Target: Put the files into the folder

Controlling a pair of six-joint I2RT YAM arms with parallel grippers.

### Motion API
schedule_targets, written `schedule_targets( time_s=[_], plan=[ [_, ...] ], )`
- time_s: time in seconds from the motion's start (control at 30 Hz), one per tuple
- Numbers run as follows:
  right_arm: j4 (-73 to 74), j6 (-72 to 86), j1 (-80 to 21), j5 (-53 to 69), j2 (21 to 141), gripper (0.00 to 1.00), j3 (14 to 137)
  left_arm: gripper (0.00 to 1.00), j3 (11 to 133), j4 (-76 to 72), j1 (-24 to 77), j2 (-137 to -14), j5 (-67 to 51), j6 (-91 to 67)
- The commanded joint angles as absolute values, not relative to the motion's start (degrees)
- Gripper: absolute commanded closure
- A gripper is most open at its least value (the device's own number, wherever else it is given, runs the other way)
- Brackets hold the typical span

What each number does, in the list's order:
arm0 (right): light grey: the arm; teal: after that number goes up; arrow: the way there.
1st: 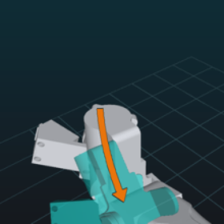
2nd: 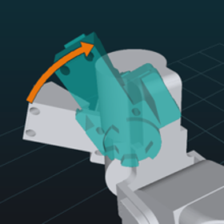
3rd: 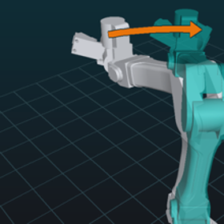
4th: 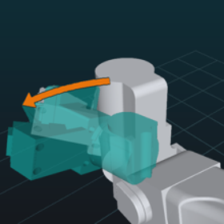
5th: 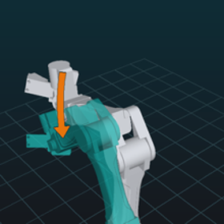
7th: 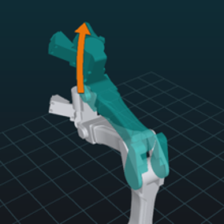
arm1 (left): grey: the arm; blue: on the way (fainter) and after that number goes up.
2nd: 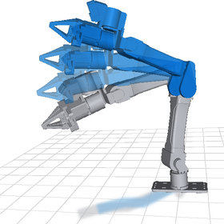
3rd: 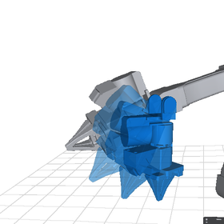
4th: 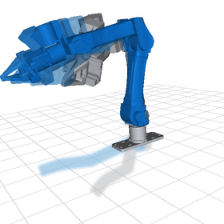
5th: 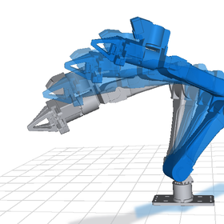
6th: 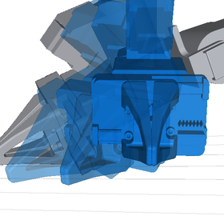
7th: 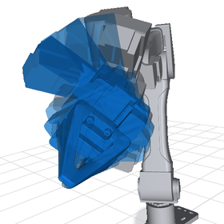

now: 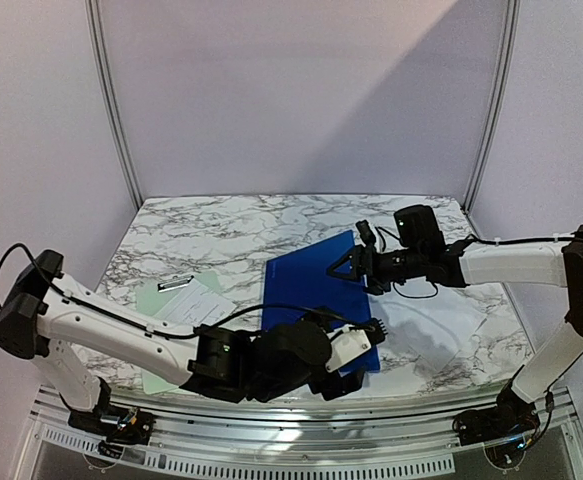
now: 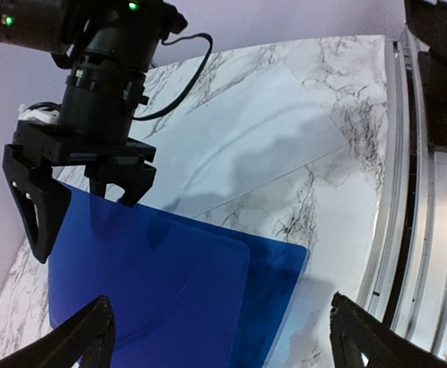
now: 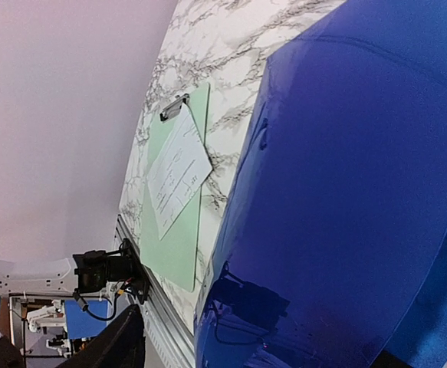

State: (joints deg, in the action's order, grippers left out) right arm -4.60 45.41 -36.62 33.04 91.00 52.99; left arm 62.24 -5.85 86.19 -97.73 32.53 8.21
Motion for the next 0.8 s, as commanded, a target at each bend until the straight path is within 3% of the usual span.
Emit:
schedule_targets(
  time_s=[0.0, 0.63, 0.7, 0.77],
  plan=[
    [-1.45, 46.71, -37.56, 29.39, 89.5, 0.27, 54.74, 0.03, 65.73, -7.58, 88.4, -102.56, 39.09, 10.3],
    [3.45, 52.43, -38.15, 28.16, 89.48, 0.33, 55.95, 0.21, 69.58, -20.39, 88.15, -114.44, 55.9, 27.56],
    [3.83, 52.59, -38.17, 28.33, 89.31, 0.33, 56.01, 0.24, 69.45, -21.63, 87.76, -115.09, 56.98, 29.09],
    [4.47, 52.56, -38.19, 28.39, 89.28, 0.33, 56.3, 0.35, 69.08, -23.41, 87.48, -115.49, 58.46, 30.82]
  ],
)
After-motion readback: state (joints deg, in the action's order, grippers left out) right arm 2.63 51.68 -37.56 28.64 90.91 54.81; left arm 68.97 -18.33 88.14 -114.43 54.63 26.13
